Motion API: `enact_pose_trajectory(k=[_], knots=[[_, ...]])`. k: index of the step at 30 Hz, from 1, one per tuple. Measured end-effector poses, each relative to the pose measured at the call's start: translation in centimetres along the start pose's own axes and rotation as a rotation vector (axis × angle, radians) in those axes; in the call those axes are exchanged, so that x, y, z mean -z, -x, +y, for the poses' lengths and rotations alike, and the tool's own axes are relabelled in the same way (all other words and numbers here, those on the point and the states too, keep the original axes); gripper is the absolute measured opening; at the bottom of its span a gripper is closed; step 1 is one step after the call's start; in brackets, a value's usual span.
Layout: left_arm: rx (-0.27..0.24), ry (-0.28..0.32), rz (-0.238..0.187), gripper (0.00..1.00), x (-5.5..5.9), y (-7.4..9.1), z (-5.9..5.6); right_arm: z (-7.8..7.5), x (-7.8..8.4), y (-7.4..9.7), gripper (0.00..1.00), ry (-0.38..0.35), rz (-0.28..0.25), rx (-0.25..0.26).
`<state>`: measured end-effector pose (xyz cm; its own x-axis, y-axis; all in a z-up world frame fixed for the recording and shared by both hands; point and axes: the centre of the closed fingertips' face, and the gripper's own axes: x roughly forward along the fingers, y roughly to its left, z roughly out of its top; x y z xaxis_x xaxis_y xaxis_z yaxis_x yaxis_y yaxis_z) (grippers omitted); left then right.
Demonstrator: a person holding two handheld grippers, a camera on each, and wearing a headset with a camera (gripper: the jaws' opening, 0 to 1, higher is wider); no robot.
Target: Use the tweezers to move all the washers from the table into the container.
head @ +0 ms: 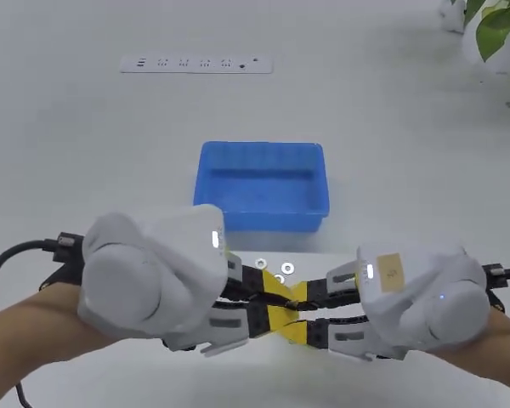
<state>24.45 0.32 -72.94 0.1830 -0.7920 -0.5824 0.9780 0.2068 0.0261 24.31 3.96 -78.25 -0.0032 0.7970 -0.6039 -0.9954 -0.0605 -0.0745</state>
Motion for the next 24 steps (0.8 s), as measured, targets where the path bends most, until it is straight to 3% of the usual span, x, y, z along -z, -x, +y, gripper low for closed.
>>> enact_pose_trajectory(k=[3, 4, 7, 11, 15, 24], knots=[[-0.016, 0.043, -0.008, 0.08, 0.0, 0.0, 0.3, -0.2, 0.1, 0.1, 0.09, -0.004, 0.01, -0.001], [-0.025, 0.061, -0.017, 0.08, -0.1, 0.0, 0.5, -0.3, 0.1, 0.1, 0.08, -0.042, 0.012, -0.001], [-0.036, 0.079, -0.027, 0.08, -0.1, 0.0, 0.7, -0.3, 0.1, 0.1, 0.08, -0.067, 0.001, 0.004], [-0.031, 0.193, -0.024, 0.09, -0.1, 0.2, 0.5, 0.0, -0.4, -0.1, 0.08, -0.077, -0.012, 0.004], [-0.034, 0.146, -0.04, 0.09, -0.3, 0.5, 0.6, 0.0, -0.8, -0.2, 0.08, -0.083, -0.022, 0.01], [-0.035, 0.12, -0.042, 0.08, 0.5, 0.6, 0.3, 0.1, -0.5, -0.7, 0.08, -0.046, 0.019, 0.018]])
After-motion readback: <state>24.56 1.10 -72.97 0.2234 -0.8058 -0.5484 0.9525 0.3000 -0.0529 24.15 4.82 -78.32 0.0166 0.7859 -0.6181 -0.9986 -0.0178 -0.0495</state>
